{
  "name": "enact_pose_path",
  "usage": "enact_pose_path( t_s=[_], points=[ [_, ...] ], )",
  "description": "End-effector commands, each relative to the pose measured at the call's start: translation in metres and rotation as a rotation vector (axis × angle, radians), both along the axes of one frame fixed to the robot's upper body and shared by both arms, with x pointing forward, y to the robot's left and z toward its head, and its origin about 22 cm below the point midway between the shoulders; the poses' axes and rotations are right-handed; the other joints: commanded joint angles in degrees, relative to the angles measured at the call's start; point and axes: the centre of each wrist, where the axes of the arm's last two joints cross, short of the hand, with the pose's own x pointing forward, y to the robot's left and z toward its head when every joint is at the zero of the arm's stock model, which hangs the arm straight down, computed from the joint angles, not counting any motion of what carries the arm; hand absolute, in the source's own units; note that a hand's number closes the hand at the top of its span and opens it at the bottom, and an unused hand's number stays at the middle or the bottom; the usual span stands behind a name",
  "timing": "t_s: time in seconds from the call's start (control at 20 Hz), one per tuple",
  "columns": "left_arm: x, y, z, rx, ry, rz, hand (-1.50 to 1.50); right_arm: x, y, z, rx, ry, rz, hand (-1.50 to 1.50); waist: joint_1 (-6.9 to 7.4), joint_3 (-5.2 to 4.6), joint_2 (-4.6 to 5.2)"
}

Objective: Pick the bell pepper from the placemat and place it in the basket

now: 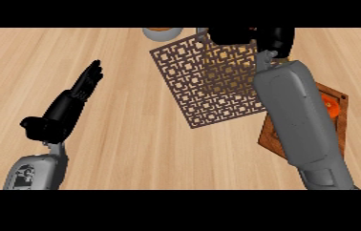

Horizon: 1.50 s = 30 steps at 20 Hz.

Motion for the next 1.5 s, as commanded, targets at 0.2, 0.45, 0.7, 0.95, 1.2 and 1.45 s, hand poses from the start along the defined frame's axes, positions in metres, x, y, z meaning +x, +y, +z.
enact_pose_path(
  t_s=[0.2, 0.45, 0.7, 0.95, 1.2, 1.45],
  points=[
    [-0.01, 0.006, -0.002, 0.019, 0.006, -0.008, 0.0, 0.036, -0.037, -0.033, -0.043, -0.088, -0.05, 1.5, 0.66, 0.01, 0.16],
    [0.002, 0.005, 0.005, -0.005, -0.007, -0.004, 0.0, 0.04, -0.05, -0.045, -0.021, -0.168, -0.142, 1.5, 0.48, 0.01, 0.17],
    [-0.015, -0.016, 0.003, -0.004, -0.002, -0.009, 0.0, 0.048, -0.057, -0.061, 0.063, -0.182, -0.112, -1.5, 0.53, 0.03, 0.06],
    [0.002, -0.004, 0.003, -0.021, -0.004, 0.007, 0.0, 0.058, -0.065, -0.057, 0.019, -0.203, -0.085, -1.5, 0.41, 0.01, 0.12],
    [-0.007, 0.006, 0.006, -0.003, -0.003, 0.012, 0.0, 0.06, -0.063, -0.02, 0.146, -0.245, -0.014, -1.5, 0.27, 0.02, -0.1],
    [-0.017, 0.001, -0.004, -0.006, 0.005, -0.008, 0.0, 0.063, -0.093, -0.003, 0.296, -0.265, -0.077, -1.5, 0.39, 0.02, -0.04]
  ],
)
